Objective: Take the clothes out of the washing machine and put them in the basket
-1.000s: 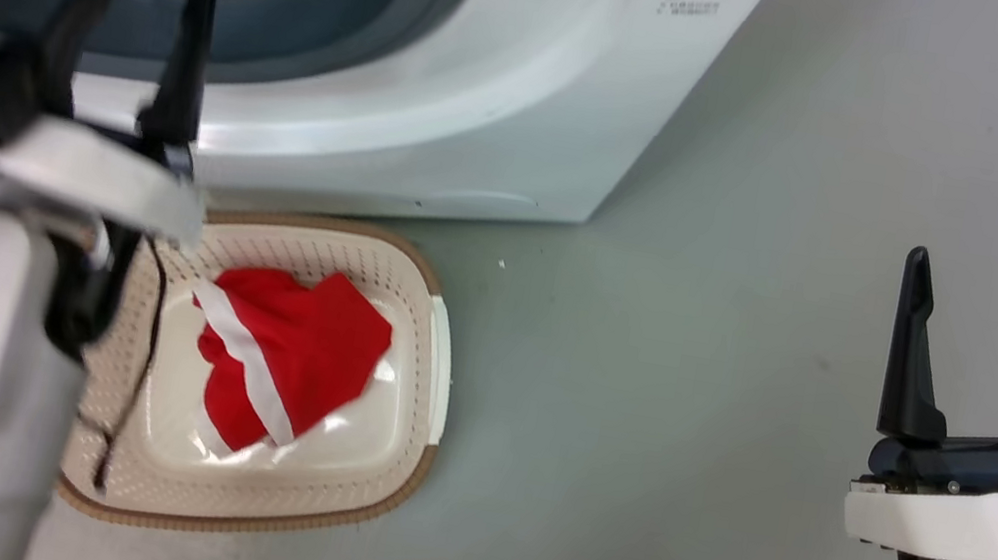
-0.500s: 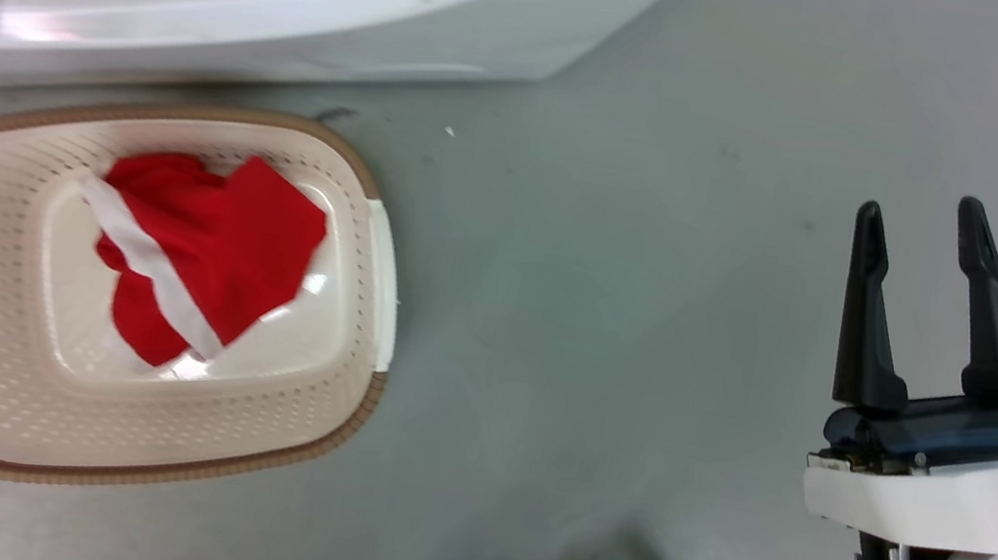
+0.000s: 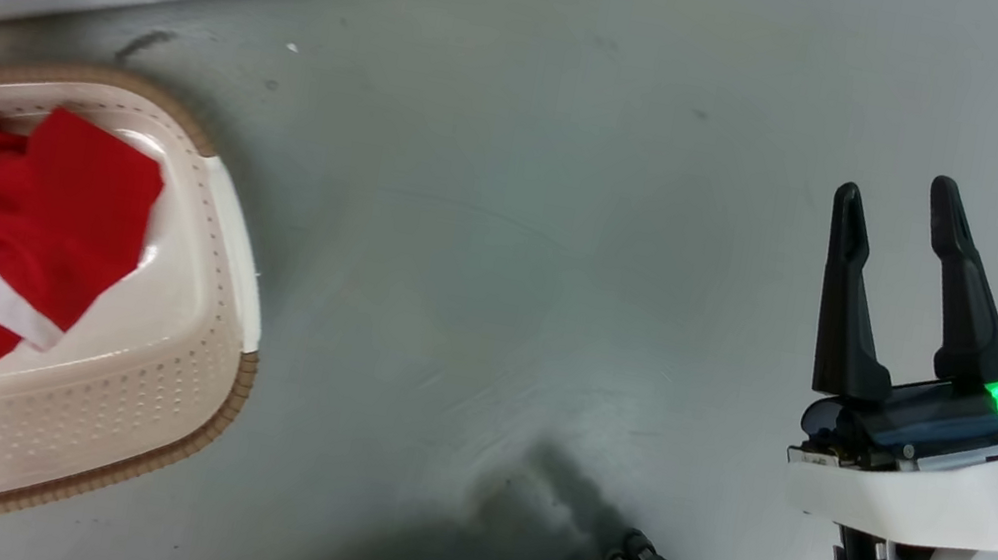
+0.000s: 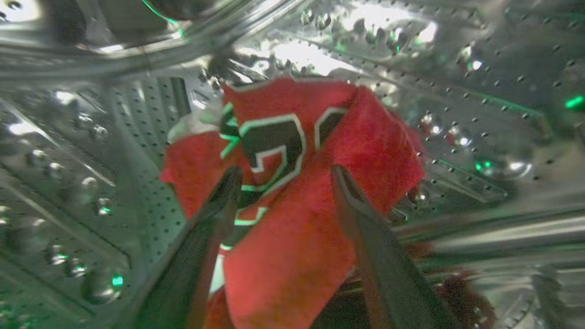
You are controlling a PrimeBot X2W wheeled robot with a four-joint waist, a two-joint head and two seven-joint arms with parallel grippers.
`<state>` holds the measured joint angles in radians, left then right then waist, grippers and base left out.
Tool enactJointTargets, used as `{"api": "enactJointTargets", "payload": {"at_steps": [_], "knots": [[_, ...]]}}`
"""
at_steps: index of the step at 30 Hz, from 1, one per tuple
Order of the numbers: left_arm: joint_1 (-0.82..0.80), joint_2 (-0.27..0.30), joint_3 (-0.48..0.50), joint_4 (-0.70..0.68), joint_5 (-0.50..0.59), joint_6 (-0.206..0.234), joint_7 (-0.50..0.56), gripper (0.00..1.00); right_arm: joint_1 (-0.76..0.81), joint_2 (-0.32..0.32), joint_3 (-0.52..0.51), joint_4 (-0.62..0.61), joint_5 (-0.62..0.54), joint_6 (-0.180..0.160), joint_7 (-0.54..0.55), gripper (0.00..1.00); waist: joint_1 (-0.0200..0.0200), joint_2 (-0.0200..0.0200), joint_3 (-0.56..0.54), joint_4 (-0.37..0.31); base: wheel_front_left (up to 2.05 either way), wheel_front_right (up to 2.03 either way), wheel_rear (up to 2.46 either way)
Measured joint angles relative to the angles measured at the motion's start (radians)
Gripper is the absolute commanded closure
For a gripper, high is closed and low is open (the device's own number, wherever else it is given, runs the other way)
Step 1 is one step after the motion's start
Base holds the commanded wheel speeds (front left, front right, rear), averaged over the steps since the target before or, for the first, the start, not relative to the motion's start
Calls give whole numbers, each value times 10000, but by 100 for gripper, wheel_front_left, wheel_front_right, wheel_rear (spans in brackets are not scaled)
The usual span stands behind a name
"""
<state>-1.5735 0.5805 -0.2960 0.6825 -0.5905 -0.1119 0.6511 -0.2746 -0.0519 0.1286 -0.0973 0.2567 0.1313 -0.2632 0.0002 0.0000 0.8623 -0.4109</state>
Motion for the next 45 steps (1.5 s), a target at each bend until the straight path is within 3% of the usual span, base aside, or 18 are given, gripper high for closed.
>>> {"api": "enactJointTargets", "payload": {"at_steps": [13,14,19,28,31,36,45], "knots": [[-764,-184,-777,1831,472,-29,435,0,397,2,-92,-159,215,0,0,0,-1,0,315,-172,0,0,0],[-793,-192,-826,1887,403,-44,520,100,398,2,-107,-161,215,0,0,0,-1,0,327,-157,0,0,0],[-909,-180,-1095,1969,230,-146,268,100,397,2,-130,-176,211,0,0,0,-1,0,383,-81,0,0,0],[-955,150,-1613,2117,236,-173,-1289,100,60,4,-178,-153,134,0,0,0,-1,0,327,30,0,0,0],[-816,470,-2399,1628,362,-173,-1952,100,-98,4,-222,-90,35,0,0,0,-1,0,176,71,0,0,0],[224,560,-2842,1482,-523,-174,-3206,100,-122,8,-573,40,-466,0,0,0,-2,0,-314,298,0,0,0],[2134,326,-3534,1457,-1254,-173,-5929,100,37,10,-1007,270,-1202,0,2,0,-2,0,-1495,1073,0,0,0]]}}
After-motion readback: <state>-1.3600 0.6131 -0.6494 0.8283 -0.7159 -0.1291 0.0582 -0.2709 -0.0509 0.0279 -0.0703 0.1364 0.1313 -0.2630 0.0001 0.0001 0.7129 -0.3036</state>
